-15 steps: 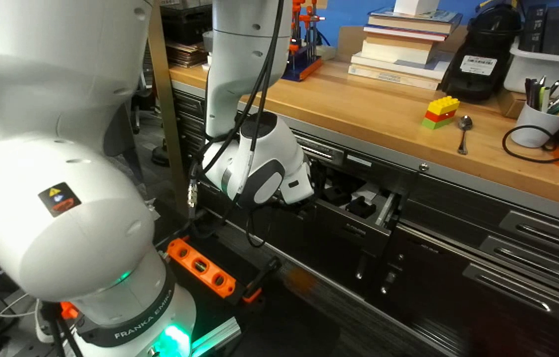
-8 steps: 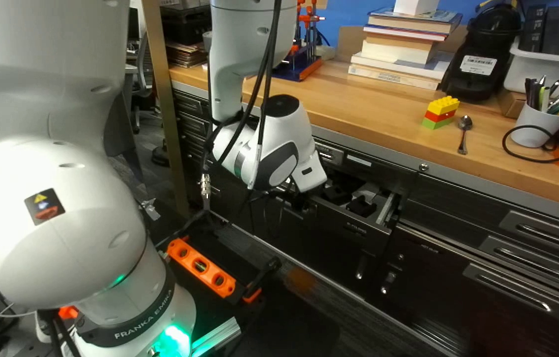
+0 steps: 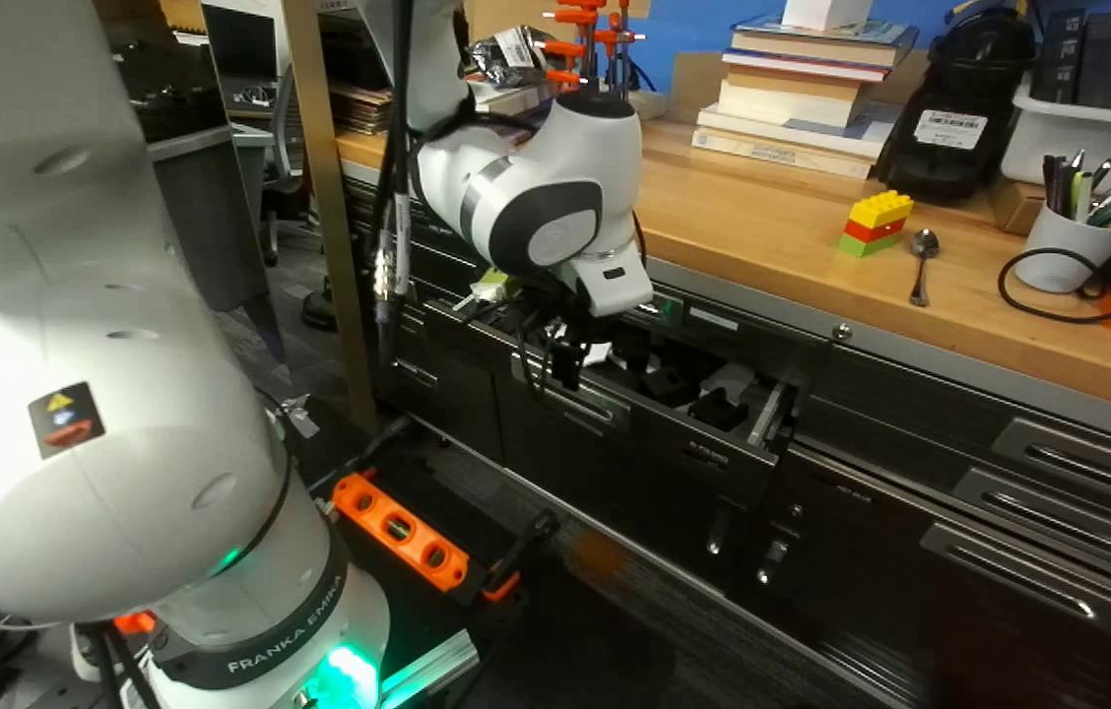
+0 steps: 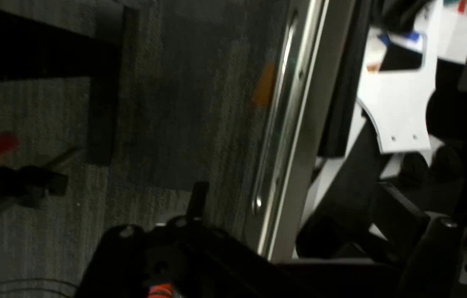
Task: Put the black objects from the countertop in the drawer and close the drawer.
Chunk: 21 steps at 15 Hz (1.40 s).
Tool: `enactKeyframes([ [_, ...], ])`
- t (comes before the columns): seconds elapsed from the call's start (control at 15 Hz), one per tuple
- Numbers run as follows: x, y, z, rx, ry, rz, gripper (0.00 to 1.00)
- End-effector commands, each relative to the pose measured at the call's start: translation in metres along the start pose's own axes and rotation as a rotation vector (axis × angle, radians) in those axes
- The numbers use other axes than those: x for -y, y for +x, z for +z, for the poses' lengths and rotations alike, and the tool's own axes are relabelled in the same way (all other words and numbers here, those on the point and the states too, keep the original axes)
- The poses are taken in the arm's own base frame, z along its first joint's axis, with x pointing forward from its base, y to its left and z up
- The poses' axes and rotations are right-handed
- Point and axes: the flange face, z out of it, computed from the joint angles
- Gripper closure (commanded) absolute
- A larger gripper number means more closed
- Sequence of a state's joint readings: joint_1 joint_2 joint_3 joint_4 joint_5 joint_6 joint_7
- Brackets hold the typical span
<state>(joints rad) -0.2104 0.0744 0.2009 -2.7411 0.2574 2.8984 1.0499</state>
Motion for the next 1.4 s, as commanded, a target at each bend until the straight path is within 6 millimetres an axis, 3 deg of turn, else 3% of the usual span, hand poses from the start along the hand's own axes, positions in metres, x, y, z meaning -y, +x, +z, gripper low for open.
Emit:
enactKeyframes([
  [0.0, -0.015, -0.025, -0.018, 0.199, -0.077, -0.009, 0.00],
  [0.27, -0.037, -0.032, -0.029, 0.440, -0.178, -0.013, 0.00],
  [0.53, -0.049, -0.026, -0.027, 0.547, -0.233, -0.017, 0.00],
  [1.33, -0.065, -0.027, 0.043, 0.530, -0.366, 0.007, 0.00],
])
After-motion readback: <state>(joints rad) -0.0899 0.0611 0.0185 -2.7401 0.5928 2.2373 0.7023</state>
